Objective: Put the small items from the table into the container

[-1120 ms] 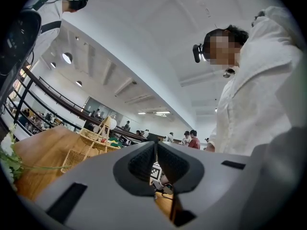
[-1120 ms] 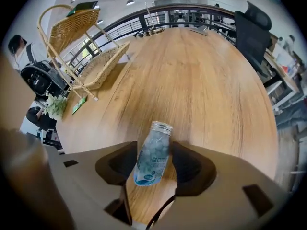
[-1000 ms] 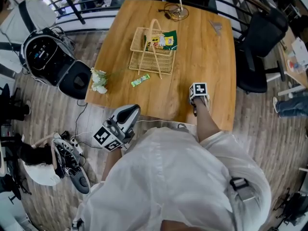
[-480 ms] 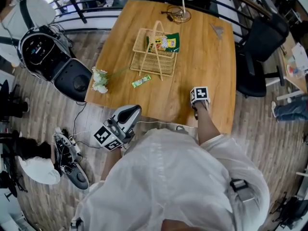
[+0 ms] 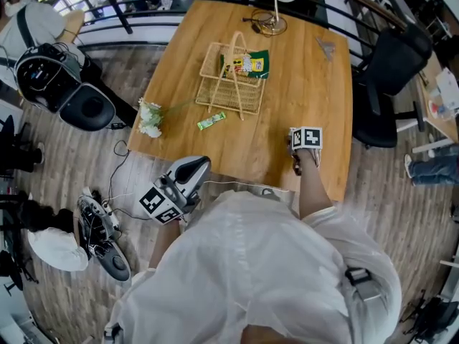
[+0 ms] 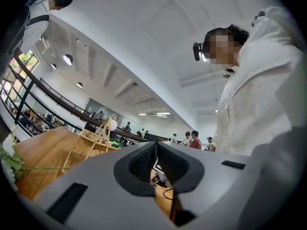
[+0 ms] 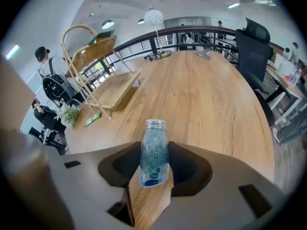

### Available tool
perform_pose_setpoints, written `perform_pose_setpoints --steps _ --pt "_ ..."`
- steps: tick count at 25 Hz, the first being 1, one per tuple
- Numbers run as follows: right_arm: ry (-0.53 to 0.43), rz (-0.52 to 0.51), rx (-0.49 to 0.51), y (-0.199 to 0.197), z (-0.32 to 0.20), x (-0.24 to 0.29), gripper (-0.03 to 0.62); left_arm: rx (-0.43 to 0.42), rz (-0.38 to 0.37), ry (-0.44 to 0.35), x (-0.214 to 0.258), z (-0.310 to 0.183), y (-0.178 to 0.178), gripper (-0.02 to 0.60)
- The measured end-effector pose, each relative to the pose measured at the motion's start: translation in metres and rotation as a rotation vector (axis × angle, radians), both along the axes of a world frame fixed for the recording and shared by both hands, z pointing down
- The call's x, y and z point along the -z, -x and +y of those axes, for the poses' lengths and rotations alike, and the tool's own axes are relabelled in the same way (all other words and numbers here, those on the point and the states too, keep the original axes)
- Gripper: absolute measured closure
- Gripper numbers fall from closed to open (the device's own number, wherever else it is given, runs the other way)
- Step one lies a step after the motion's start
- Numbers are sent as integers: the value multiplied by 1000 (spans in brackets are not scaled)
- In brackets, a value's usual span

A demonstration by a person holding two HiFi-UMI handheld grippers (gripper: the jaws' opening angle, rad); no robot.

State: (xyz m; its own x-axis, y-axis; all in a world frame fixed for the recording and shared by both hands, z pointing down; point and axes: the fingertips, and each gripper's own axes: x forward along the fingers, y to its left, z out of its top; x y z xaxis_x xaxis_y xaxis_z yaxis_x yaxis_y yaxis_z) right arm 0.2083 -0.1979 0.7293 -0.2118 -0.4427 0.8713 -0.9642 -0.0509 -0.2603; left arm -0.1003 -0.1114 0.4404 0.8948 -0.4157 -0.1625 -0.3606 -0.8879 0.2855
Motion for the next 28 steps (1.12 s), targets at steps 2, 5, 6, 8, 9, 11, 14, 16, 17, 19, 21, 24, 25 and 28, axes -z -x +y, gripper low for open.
perform_pose_setpoints --steps 2,5,6,8,9,11,14,16,17,19,21,24,25,28 --pt "-73 -14 -4 -2 -15 25 408 -1 1 -2 0 0 -1 574" --pt "-189 -27 3 -2 -39 68 408 -3 2 -4 1 1 -4 574" --pt "-230 -30 11 -1 -47 83 408 -5 1 -4 1 1 -5 574" --pt "-308 -34 32 2 -62 112 408 -7 0 -3 2 1 -6 574" --pt "-341 -34 45 5 -69 126 408 -8 1 -3 2 1 -6 574" --pt "-399 -28 73 10 -83 151 408 -6 2 -5 3 0 -7 574" --pt "-463 -14 121 19 -102 181 410 3 4 -4 3 -2 -7 574" --pt "-498 -3 155 27 -114 198 410 10 4 -2 2 -2 -6 574" --pt "-514 3 171 31 -119 205 408 14 4 -1 1 -2 -5 574" --pt "-546 16 203 39 -131 219 408 18 4 -2 0 -2 -5 574" --pt "-576 20 233 48 -142 231 410 21 5 -2 0 -2 -5 574" --pt "-609 22 283 65 -155 243 410 29 3 -1 -1 -2 -4 574" --pt "-617 26 302 70 -159 246 410 33 2 0 -1 -2 -4 574" --pt "-644 34 353 86 -171 254 408 41 2 -2 0 -2 -3 574"
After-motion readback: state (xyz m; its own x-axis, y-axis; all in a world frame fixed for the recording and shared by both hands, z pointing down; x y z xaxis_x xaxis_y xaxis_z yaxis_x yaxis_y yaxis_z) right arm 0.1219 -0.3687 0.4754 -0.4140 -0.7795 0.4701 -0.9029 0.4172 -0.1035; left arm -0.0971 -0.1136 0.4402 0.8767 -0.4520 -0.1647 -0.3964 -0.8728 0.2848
